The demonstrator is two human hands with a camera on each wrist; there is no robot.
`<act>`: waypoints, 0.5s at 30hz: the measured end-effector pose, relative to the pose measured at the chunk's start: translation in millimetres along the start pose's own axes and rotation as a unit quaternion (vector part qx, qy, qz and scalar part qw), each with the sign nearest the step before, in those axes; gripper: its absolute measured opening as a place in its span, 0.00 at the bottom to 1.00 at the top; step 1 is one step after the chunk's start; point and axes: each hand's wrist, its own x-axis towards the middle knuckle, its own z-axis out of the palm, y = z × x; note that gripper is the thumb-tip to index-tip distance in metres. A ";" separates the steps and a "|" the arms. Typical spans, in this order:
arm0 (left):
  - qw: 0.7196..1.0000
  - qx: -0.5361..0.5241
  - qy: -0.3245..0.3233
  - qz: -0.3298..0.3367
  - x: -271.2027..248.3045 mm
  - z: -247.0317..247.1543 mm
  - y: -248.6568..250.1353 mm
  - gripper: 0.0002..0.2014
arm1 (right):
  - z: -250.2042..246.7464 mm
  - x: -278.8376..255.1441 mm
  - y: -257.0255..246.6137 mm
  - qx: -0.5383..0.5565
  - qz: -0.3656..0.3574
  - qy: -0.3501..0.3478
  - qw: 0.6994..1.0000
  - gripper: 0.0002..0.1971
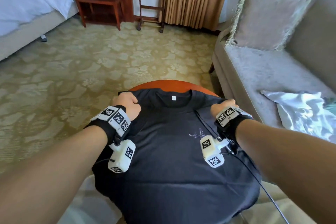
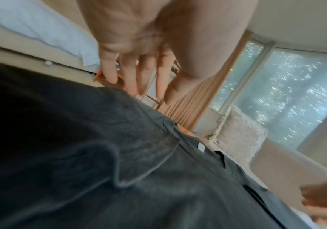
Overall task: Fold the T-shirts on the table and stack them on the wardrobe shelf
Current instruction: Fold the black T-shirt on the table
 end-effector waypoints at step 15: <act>0.982 -0.003 0.002 -0.191 91.0 5.9 -4.2 0.34 | 8.5 108.4 5.0 0.045 0.027 0.005 0.999 0.31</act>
